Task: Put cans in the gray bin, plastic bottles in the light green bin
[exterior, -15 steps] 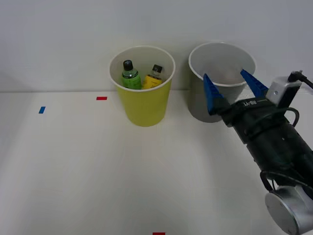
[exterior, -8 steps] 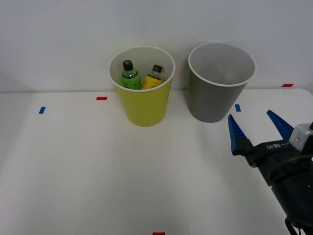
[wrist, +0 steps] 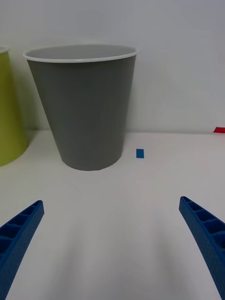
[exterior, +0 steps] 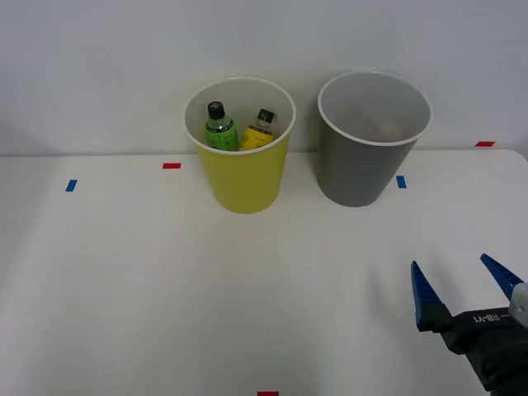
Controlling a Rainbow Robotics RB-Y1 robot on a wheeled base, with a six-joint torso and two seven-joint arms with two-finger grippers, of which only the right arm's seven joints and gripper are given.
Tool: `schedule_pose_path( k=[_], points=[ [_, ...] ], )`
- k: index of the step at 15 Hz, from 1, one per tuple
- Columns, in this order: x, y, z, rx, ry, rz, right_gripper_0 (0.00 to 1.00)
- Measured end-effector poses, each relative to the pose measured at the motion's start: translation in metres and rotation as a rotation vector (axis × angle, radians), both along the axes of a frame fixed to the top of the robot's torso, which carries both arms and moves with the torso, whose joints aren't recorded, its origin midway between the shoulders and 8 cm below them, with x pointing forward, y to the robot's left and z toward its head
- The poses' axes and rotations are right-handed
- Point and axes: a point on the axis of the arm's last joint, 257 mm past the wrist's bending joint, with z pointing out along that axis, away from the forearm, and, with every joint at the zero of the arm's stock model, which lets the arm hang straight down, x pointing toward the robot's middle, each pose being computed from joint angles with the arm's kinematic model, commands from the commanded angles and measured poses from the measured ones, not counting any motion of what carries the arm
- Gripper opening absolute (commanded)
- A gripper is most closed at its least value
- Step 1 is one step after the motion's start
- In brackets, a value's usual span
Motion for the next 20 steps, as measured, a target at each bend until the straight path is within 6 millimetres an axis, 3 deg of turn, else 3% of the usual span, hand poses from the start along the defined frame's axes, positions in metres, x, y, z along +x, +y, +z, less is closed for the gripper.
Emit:
schedule_pose_path(
  k=[9,13,20],
  points=[
    [-0.045,-0.013,-0.054,-0.013,0.135,-0.073,1.0],
    [-0.054,-0.026,-0.078,0.013,0.057,-0.091,1.0],
    [-0.065,-0.016,-0.082,0.168,0.018,-0.082,1.0]
  ],
)
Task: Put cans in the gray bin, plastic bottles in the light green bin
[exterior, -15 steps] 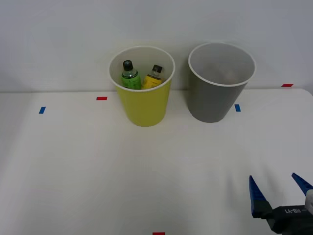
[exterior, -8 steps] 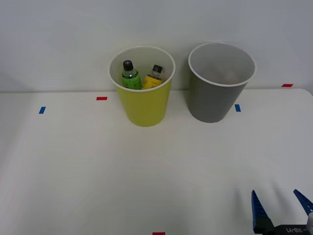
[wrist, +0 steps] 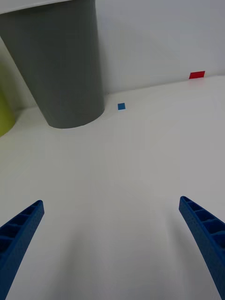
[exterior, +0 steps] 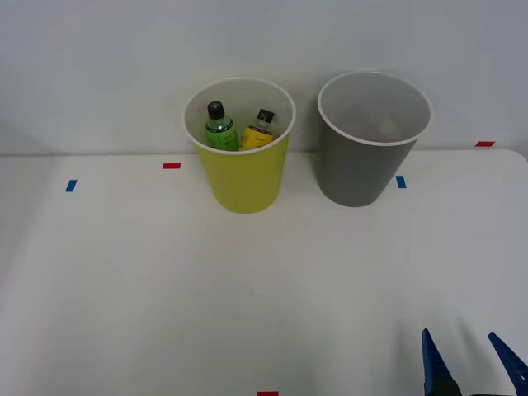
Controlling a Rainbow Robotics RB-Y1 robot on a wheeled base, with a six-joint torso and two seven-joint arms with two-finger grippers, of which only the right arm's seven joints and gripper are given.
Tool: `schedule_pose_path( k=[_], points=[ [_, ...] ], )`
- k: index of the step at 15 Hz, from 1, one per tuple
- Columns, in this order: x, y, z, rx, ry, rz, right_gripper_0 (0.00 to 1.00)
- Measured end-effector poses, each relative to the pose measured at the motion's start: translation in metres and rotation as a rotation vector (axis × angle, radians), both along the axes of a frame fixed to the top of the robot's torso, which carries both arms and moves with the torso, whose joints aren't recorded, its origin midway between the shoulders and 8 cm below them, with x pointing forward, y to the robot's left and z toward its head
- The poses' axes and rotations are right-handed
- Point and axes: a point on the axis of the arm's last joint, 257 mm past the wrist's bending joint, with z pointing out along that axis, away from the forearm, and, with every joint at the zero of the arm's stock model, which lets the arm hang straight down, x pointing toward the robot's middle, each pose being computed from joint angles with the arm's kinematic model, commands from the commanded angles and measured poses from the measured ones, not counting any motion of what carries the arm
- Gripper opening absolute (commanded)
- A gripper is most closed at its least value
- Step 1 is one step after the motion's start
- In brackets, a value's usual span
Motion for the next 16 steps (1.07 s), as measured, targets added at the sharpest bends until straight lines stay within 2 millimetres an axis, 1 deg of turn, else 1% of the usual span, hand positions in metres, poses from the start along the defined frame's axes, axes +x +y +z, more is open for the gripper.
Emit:
schedule_pose_path(
  k=[4,6,8,11,13,16],
  points=[
    [-0.009,0.012,-0.004,0.085,-0.035,0.133,1.0],
    [-0.011,0.019,-0.004,0.096,-0.041,0.203,1.0],
    [-0.01,0.021,-0.005,0.12,-0.043,0.2,1.0],
    [-0.01,0.031,-0.006,0.173,-0.046,0.189,1.0],
    [-0.01,0.04,-0.008,0.172,-0.045,0.196,1.0],
    [-0.011,0.045,-0.012,0.158,-0.035,0.196,1.0]
  ],
)
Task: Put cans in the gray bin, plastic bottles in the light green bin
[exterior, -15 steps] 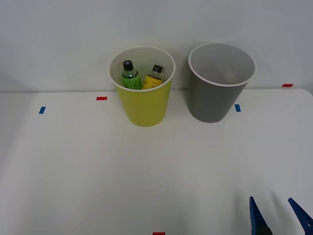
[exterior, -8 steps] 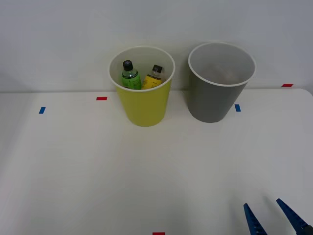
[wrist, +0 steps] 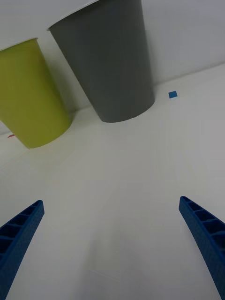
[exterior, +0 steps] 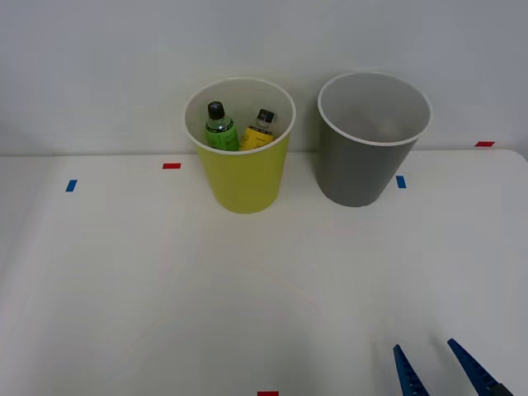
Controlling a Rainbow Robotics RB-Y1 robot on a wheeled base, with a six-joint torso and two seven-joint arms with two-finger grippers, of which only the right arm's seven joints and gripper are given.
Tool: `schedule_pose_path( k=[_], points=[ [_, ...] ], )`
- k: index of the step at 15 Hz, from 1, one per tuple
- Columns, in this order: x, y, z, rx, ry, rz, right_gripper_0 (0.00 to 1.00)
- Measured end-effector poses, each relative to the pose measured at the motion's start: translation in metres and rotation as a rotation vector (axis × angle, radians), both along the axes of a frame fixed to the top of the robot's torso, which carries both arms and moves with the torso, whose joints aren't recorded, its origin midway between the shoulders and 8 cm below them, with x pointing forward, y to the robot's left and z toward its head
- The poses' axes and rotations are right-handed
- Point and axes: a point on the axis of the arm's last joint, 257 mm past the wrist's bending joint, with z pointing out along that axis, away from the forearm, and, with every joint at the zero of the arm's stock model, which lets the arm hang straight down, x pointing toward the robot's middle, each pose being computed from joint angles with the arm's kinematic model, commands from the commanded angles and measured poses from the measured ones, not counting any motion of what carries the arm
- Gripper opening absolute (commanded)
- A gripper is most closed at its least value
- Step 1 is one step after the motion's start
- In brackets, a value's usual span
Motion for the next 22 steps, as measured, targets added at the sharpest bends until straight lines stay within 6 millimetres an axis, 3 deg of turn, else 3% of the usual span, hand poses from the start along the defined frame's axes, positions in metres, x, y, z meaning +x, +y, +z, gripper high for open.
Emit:
schedule_pose_path(
  k=[7,12,22],
  points=[
    [-0.009,0.005,-0.017,-0.132,0.032,0.012,1.0],
    [-0.012,-0.005,-0.011,-0.189,0.001,-0.029,1.0],
    [-0.01,-0.007,-0.009,-0.317,-0.031,-0.003,1.0]
  ],
)
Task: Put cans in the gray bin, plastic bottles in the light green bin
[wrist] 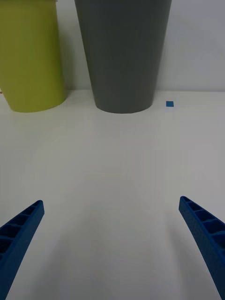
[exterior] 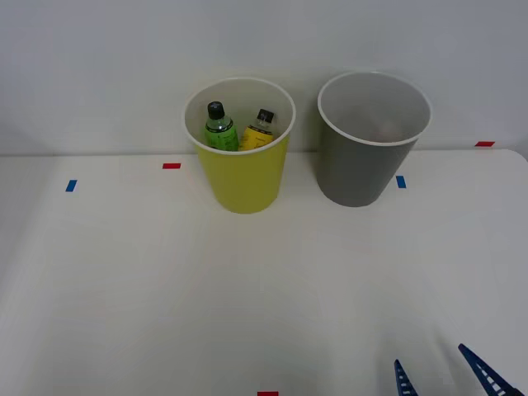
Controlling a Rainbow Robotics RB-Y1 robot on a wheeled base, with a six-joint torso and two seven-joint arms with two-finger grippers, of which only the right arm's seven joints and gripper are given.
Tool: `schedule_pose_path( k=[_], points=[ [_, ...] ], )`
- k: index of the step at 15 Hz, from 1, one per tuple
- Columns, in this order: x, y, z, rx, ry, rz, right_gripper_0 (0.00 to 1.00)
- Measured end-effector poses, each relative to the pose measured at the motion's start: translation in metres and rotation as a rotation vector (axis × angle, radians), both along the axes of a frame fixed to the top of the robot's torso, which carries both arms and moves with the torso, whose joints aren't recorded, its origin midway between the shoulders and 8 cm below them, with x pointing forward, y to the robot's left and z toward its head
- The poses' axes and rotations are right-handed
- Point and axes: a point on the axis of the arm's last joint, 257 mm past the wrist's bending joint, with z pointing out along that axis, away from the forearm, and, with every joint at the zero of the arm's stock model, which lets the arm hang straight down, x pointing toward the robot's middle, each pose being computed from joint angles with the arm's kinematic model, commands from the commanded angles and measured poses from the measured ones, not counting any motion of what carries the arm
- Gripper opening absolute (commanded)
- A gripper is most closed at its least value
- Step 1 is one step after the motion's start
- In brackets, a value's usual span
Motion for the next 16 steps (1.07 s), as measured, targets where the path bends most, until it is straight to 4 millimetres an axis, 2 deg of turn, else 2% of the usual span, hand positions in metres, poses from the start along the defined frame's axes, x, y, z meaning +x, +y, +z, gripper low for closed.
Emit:
schedule_pose_path(
  k=[5,12,16],
  points=[
    [-0.005,0.0,-0.003,0.031,0.017,-0.011,1.0],
    [-0.012,0.009,-0.007,0.217,0.073,-0.003,1.0],
    [-0.014,0.011,-0.007,0.225,0.074,0.004,1.0]
  ],
)
